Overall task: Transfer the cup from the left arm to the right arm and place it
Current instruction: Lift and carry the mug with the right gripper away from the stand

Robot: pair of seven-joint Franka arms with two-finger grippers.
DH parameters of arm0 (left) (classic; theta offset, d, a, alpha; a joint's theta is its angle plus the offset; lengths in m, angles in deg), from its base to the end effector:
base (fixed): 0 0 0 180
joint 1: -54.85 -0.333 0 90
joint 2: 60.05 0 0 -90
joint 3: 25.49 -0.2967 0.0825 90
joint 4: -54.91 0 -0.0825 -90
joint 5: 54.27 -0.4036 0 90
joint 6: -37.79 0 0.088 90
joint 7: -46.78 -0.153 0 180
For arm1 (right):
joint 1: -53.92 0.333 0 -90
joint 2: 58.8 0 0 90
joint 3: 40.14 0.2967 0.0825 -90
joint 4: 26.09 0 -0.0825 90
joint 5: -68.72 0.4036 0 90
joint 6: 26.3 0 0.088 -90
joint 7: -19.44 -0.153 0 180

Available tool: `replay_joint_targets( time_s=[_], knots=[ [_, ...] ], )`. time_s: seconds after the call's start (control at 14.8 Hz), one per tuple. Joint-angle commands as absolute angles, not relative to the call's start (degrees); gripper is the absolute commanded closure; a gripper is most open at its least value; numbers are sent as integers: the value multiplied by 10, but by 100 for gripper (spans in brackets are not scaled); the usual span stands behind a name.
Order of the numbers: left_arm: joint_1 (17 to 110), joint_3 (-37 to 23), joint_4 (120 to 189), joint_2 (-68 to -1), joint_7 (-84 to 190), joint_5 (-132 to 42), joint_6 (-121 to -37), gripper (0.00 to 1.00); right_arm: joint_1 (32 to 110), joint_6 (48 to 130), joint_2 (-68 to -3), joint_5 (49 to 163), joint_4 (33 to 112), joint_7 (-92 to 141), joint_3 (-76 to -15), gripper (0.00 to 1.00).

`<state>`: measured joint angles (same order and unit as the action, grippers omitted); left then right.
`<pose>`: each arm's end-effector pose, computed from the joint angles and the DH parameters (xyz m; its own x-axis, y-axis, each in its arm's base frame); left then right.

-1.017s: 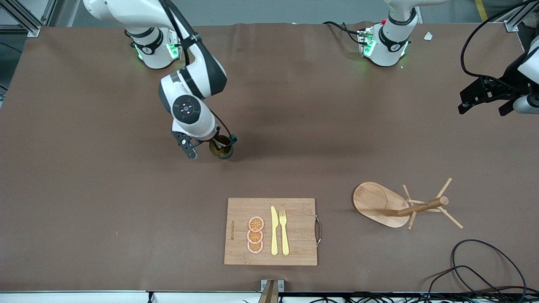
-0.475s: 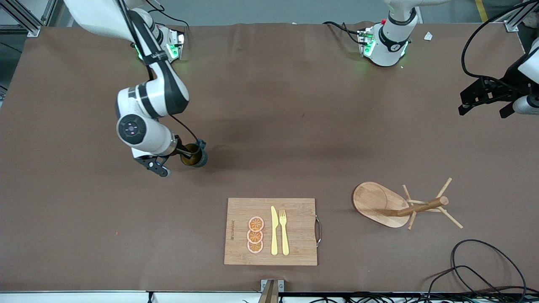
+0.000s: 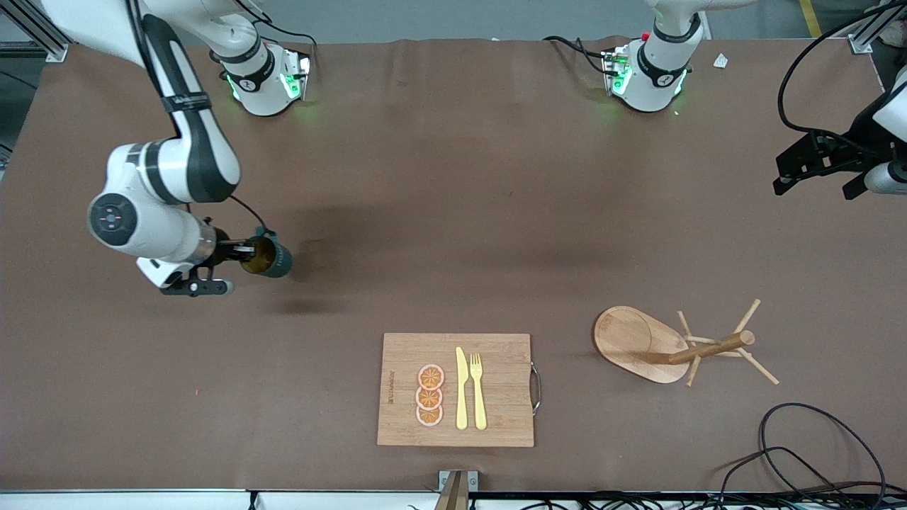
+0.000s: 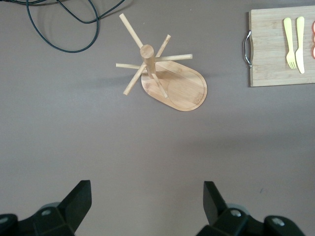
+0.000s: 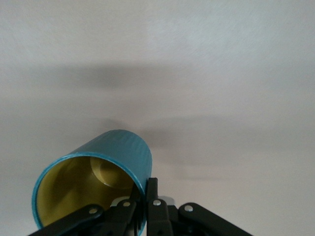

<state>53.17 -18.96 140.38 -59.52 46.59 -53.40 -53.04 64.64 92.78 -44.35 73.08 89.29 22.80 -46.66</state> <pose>0.5804 -0.0513 0.5944 0.9926 -0.0872 0.0843 -0.0889 -0.9959 0.0159 0.5729 0.0484 0.2388 0.9788 0.0918 -0.1829 0.0857 -0.9955 -0.0410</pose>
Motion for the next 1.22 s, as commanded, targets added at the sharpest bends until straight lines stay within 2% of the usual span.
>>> replay_joint_targets(
  time_s=[0.0, 0.34, 0.88, 1.15],
  knots=[
    [530, -188, 1388, -588, 457, -544, -524, 0, 596, 931, -468, 711, 917, 378, -455, 100],
    [530, -188, 1388, -587, 457, -544, -524, 0, 534, 958, -463, 698, 917, 610, -455, 100],
    [530, -188, 1388, -587, 457, -544, -524, 0, 492, 1083, -449, 677, 961, 942, -454, 100],
    [530, -188, 1388, -587, 457, -544, -524, 0, 485, 1166, -447, 677, 1011, 1030, -453, 100]
  ],
)
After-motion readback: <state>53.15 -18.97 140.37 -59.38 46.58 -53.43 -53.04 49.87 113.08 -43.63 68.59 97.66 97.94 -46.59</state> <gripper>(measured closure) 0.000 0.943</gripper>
